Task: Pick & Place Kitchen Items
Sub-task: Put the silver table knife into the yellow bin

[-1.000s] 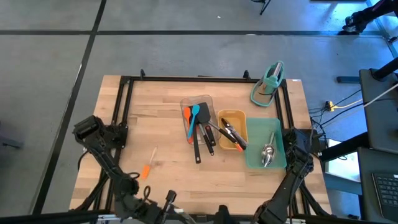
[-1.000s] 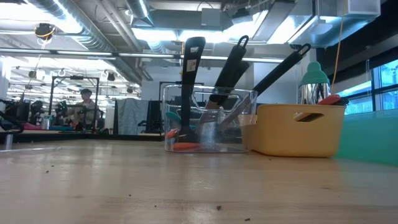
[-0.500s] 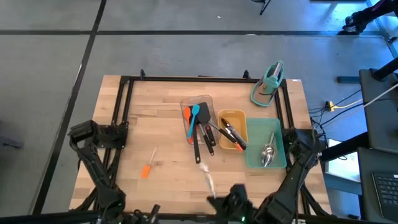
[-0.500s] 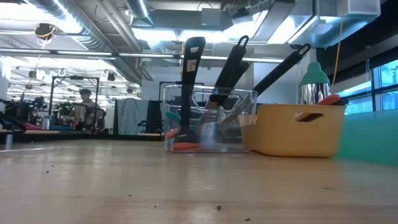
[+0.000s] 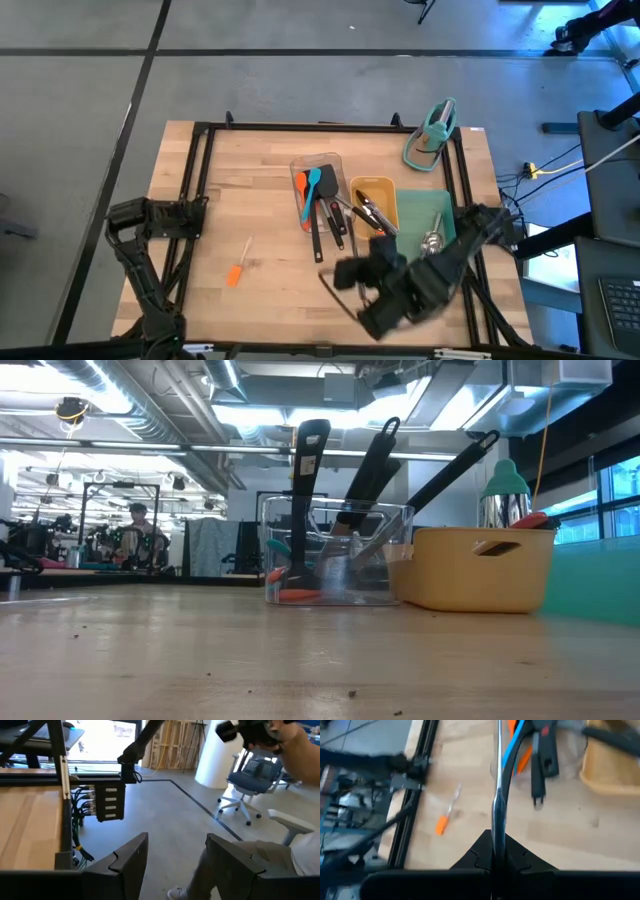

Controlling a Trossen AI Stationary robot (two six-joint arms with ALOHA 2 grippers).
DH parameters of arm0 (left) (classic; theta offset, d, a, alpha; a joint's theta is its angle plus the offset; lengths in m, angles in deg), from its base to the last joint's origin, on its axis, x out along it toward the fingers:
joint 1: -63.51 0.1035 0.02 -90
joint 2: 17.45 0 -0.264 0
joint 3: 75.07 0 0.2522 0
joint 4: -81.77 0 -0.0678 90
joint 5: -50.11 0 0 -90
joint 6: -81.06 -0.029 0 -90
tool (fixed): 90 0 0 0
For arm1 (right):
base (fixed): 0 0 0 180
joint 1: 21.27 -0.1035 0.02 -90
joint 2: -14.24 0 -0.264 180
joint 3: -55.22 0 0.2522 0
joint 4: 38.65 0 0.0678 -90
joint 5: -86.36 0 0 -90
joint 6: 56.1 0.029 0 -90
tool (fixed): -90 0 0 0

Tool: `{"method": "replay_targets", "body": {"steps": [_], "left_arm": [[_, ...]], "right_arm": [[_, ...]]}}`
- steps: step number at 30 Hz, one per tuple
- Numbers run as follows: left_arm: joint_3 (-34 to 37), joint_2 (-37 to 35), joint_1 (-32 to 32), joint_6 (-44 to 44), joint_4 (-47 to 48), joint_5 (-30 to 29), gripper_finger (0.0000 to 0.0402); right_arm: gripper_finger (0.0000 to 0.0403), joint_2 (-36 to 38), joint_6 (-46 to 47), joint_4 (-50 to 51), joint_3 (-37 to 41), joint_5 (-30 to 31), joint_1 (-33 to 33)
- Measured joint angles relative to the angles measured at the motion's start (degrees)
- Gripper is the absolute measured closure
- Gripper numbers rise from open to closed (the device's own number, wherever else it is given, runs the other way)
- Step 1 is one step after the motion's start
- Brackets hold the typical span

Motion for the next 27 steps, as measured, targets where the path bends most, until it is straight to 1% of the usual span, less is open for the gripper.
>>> {"method": "replay_targets", "body": {"steps": [3, 8, 14, 19, 27], "left_arm": [[0.00, 0.00, -0.51, 0.48, 1.08, 0.00, 0.0206], [0.00, -0.02, -1.53, 3.73, 5.18, -0.87, 0.0206], [0.00, -0.02, -2.36, 5.69, 7.57, -2.56, 0.0206], [-0.02, -0.02, -2.39, 6.75, 8.23, -2.60, 0.0206], [-0.02, -0.02, -2.39, 14.15, 17.92, -2.67, 0.0206]], "right_arm": [[0.0395, 1.16, -3.41, 0.02, -0.05, -1.74, 3.28], [0.0395, 1.90, -8.68, 0.02, -0.05, -4.52, 7.43], [0.0395, 1.91, -17.42, 0.05, -0.05, -14.09, 14.26], [0.0395, 2.19, -24.14, 0.04, -0.04, -18.48, 19.75], [0.0395, 2.76, -34.97, -0.01, 0.69, -26.20, 28.06]]}}
